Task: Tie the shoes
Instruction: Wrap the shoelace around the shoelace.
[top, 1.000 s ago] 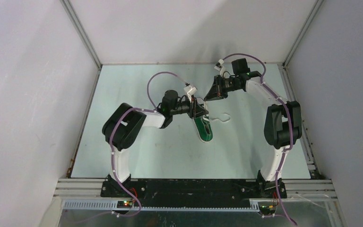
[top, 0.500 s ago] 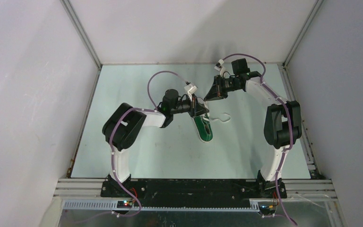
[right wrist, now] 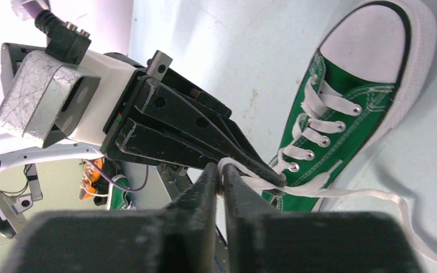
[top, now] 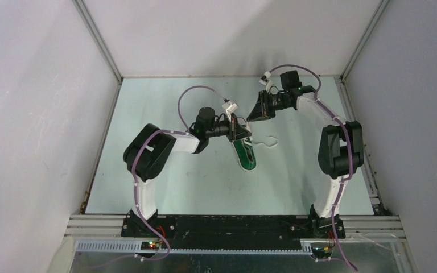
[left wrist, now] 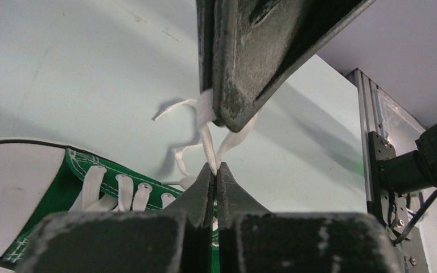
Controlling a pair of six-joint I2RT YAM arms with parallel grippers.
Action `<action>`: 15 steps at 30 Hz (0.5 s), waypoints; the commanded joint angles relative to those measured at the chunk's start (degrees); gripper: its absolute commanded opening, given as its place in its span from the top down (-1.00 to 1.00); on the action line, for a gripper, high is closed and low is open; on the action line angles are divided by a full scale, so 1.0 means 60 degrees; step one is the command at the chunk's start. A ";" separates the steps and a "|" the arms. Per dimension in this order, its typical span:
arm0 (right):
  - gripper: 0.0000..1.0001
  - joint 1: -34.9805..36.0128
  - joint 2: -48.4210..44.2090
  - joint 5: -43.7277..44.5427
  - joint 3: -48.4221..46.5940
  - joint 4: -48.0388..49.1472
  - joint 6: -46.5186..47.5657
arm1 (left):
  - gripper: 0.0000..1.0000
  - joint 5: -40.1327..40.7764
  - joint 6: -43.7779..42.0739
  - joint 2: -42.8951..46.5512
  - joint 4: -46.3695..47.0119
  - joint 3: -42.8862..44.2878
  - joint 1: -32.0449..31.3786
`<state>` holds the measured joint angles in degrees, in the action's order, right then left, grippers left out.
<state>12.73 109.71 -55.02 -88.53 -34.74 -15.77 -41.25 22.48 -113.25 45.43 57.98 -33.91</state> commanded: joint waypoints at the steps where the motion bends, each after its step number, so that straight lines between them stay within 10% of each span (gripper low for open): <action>1: 0.47 -0.0430 -0.0380 0.0684 -0.0275 -0.0547 0.1146 | 1.00 -0.0637 -0.0225 0.0366 -0.0541 0.0177 0.0161; 6: 0.14 -0.0538 -0.0902 0.5361 0.0467 -0.1831 0.3297 | 1.00 -0.1289 -0.1232 0.0714 -0.2308 0.0232 0.0550; 15: 0.17 -0.0607 0.0176 0.7376 0.0887 -0.1401 0.4949 | 1.00 -0.1873 -0.1724 0.0600 -0.4155 0.0826 0.0782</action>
<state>8.86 108.20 -18.90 -81.25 -44.95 7.46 -49.89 13.52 -112.27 24.38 61.21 -29.67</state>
